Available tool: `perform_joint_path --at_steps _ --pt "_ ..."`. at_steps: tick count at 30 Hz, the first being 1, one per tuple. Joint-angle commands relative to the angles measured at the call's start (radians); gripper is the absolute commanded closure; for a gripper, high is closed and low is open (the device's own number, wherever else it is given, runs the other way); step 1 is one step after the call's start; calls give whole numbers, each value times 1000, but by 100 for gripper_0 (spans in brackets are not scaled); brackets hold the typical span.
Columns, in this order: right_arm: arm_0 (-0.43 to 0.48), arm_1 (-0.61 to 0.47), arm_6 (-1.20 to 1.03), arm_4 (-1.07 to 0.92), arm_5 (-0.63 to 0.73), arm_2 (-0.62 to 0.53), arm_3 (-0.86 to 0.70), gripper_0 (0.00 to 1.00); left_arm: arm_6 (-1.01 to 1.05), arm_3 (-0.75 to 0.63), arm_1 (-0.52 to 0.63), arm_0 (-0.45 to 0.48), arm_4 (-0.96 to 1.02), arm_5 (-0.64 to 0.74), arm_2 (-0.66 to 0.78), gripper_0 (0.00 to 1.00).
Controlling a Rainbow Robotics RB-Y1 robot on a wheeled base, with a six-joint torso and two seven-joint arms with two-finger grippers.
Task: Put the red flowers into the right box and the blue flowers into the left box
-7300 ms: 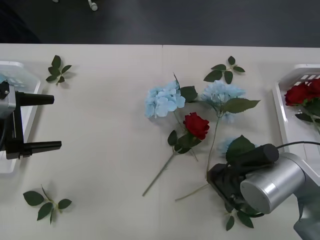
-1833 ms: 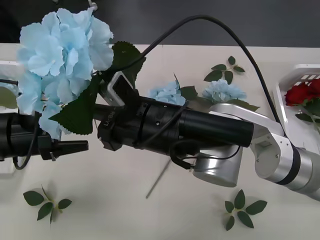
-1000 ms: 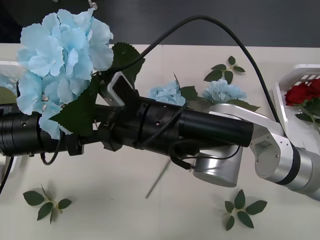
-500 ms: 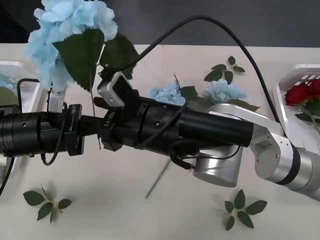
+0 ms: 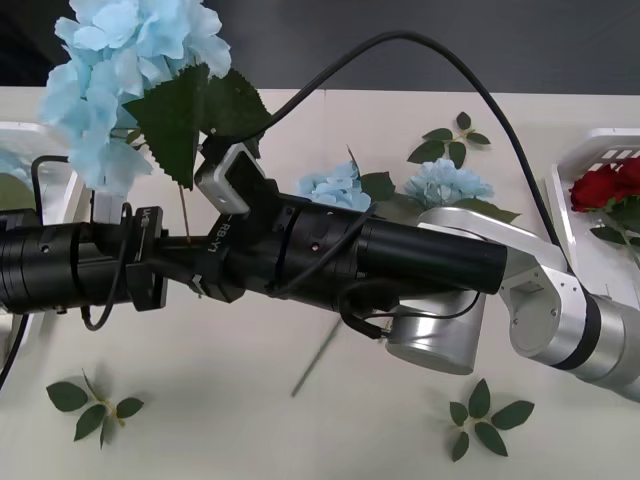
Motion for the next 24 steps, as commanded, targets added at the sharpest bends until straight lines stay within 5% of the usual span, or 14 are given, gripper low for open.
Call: perform_joint_path --at_steps 1,7,14,17,24 --pt "-1 -4 34 6 -24 14 -16 0 -38 -14 69 -18 35 3 16 100" --pt "43 -55 20 79 -191 15 -18 0 -38 -14 154 27 114 -48 74 100" --pt "120 -141 6 64 -160 -80 -75 0 -38 -14 263 113 141 -120 160 100" --pt "178 -171 -29 -10 -56 -167 -142 0 -20 -14 300 159 141 -140 232 100" --pt "282 -147 -72 -201 527 -474 -332 0 124 -15 391 297 125 -237 342 100"
